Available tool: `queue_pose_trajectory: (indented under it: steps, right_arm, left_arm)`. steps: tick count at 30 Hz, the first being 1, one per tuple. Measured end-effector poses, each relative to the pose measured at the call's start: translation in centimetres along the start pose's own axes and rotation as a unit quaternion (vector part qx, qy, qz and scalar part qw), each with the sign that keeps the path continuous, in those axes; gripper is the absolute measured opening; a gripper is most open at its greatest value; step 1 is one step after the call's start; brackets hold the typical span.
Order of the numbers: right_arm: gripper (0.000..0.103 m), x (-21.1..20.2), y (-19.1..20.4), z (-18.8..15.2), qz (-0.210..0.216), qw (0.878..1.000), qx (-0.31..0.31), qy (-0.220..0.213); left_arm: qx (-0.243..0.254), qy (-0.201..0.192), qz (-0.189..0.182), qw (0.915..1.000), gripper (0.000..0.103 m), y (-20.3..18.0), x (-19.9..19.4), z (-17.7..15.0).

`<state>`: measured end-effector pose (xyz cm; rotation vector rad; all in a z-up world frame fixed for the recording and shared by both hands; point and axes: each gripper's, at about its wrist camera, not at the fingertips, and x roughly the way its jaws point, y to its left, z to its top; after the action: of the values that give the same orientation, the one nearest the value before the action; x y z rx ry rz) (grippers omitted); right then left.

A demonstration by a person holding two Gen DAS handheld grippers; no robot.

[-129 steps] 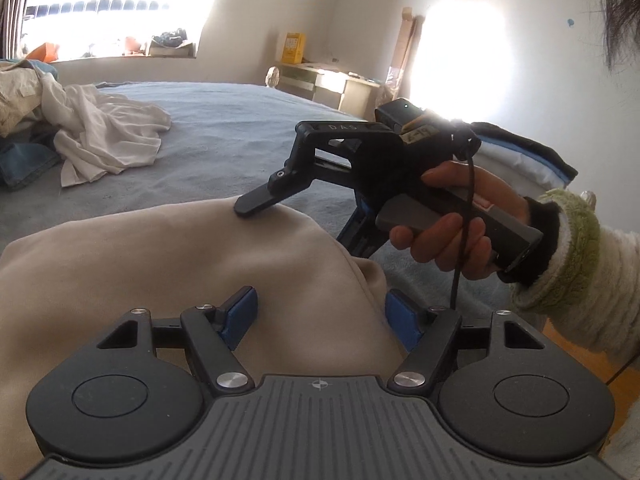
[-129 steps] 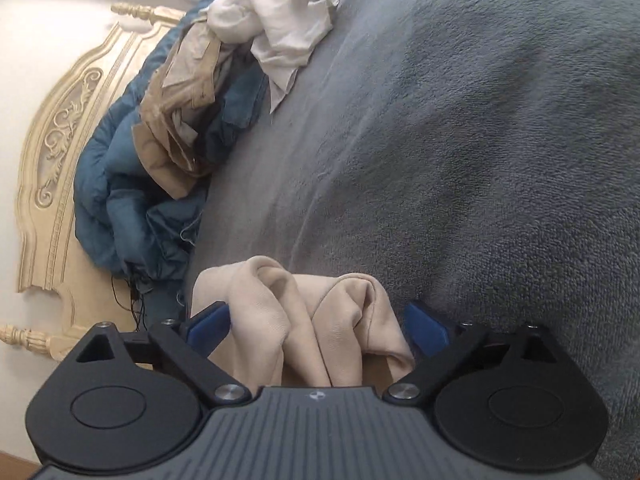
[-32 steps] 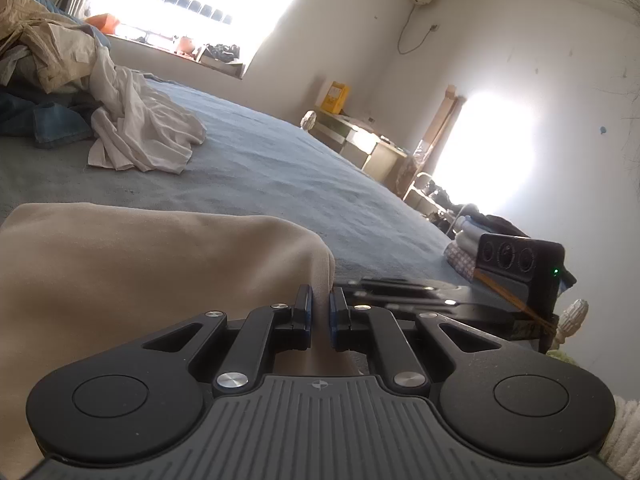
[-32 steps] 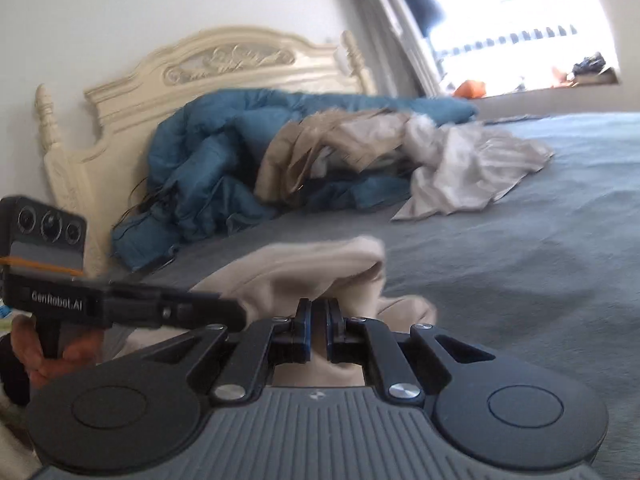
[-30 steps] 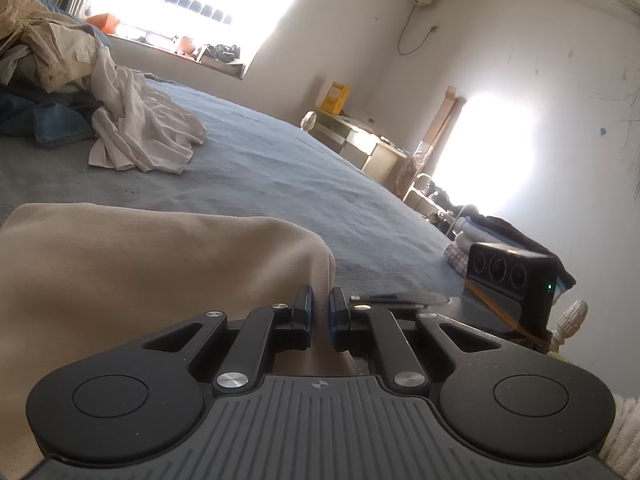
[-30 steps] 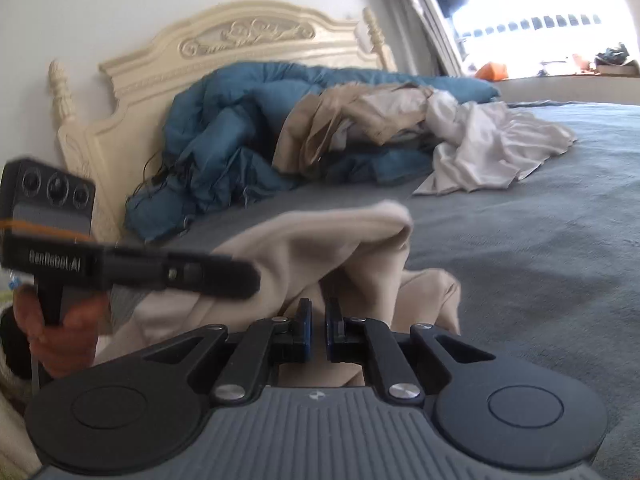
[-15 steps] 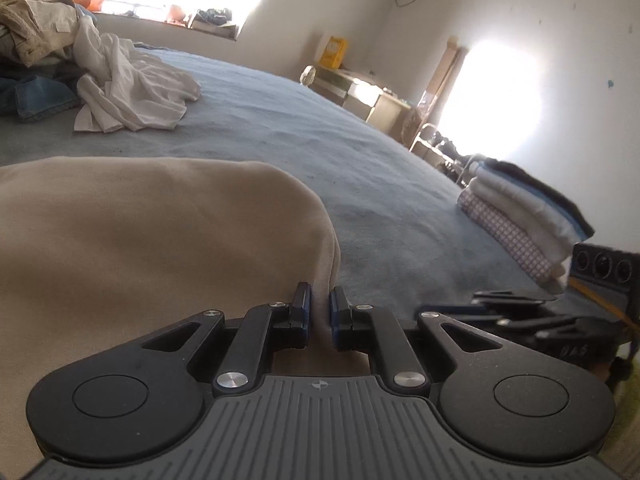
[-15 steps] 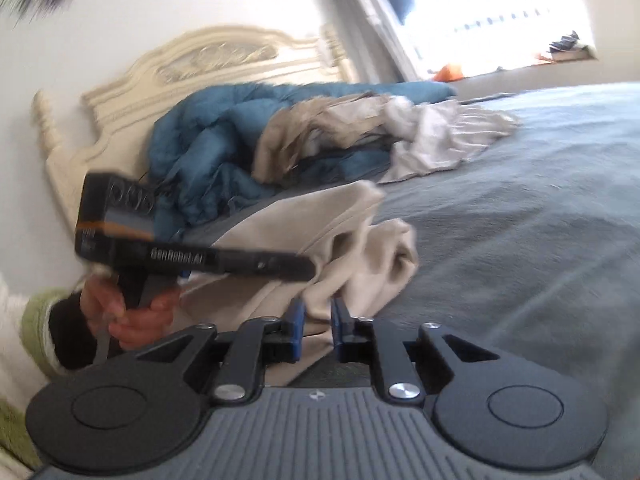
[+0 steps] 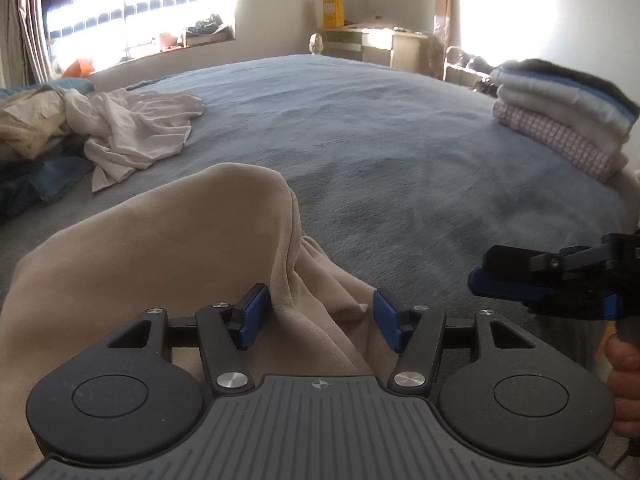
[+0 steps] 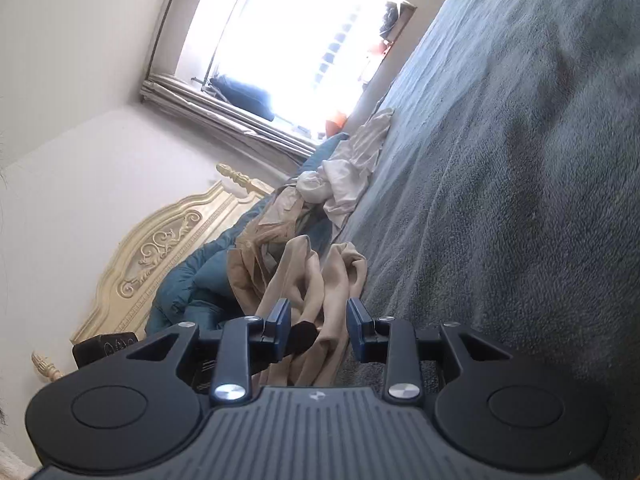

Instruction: Fold clothes

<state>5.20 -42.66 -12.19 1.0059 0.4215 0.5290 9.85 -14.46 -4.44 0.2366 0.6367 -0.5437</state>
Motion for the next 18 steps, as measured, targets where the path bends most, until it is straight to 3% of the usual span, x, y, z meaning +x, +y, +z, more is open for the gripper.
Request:
queue_pose_trajectory:
  steps: [7, 8, 9, 11, 13, 18]
  right_arm:
    - [0.039, -0.8, -0.7, -0.5, 0.027, 0.999, -0.001, -0.021]
    - [0.039, -1.0, -0.9, -0.5, 0.030, 0.999, 0.002, -0.024]
    - [0.039, -1.2, -1.1, -0.5, 0.032, 0.999, 0.004, -0.025]
    - [0.039, -1.6, -1.5, -0.6, 0.036, 0.999, 0.008, -0.026]
    - [0.039, -1.7, -1.4, -0.7, 0.036, 0.999, -0.002, -0.025]
    - [0.039, -1.5, -1.1, -0.8, 0.033, 0.999, -0.014, -0.023]
  left_arm:
    - [-0.046, 0.011, 0.054, 0.9974, 0.054, -0.5, 0.7, 0.3]
    - [-0.047, 0.007, 0.063, 0.9969, 0.047, -0.7, 0.6, 0.3]
    - [-0.047, 0.002, 0.072, 0.9963, 0.032, -0.7, 0.5, 0.3]
    - [-0.054, -0.010, 0.079, 0.9953, 0.019, -0.4, 0.1, 0.3]
    - [-0.075, -0.020, 0.068, 0.9947, 0.010, 0.5, -0.7, 0.4]
    - [-0.124, -0.055, 0.006, 0.9907, 0.008, 3.1, -3.3, 0.6]
